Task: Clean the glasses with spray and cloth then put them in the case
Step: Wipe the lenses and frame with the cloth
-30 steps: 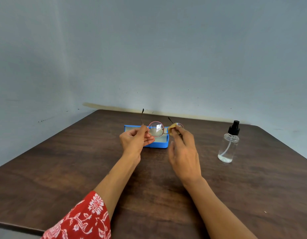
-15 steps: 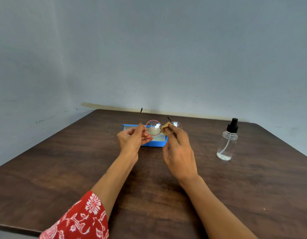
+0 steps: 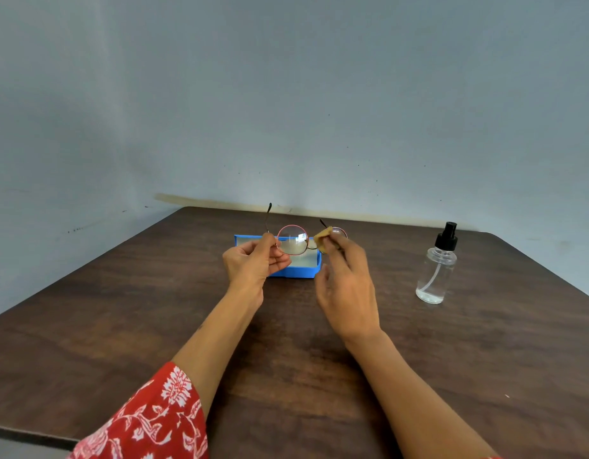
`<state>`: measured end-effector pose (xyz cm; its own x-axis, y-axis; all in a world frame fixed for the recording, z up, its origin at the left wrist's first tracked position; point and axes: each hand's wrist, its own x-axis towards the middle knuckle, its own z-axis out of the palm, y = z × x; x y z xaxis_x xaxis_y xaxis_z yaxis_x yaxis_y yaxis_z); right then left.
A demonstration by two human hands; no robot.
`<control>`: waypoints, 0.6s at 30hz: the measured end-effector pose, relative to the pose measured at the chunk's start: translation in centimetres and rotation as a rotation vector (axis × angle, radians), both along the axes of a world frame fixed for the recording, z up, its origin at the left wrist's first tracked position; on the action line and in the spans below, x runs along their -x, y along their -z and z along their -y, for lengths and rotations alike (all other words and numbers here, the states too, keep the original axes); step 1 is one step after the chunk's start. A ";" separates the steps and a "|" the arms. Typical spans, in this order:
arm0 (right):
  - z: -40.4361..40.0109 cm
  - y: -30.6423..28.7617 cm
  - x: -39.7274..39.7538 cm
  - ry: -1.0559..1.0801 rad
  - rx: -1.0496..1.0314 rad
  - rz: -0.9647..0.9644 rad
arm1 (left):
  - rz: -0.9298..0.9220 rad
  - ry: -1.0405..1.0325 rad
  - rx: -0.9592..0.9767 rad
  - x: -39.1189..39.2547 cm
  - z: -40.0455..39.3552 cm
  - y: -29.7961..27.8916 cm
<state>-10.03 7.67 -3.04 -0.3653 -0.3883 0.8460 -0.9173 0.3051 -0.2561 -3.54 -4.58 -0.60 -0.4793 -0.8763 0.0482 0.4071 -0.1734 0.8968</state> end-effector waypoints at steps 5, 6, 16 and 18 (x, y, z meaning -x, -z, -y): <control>-0.8 0.0 0.9 0.111 0.108 0.137 | 0.001 0.015 -0.007 0.1 0.0 0.0; -0.7 -0.1 0.6 0.097 0.087 0.108 | -0.002 0.016 -0.008 0.1 0.0 0.0; -0.4 -0.1 1.0 0.068 0.131 0.151 | -0.008 0.021 -0.007 0.0 0.1 0.0; -0.7 -0.1 1.2 0.112 0.149 0.164 | 0.003 0.027 -0.001 0.0 0.0 0.0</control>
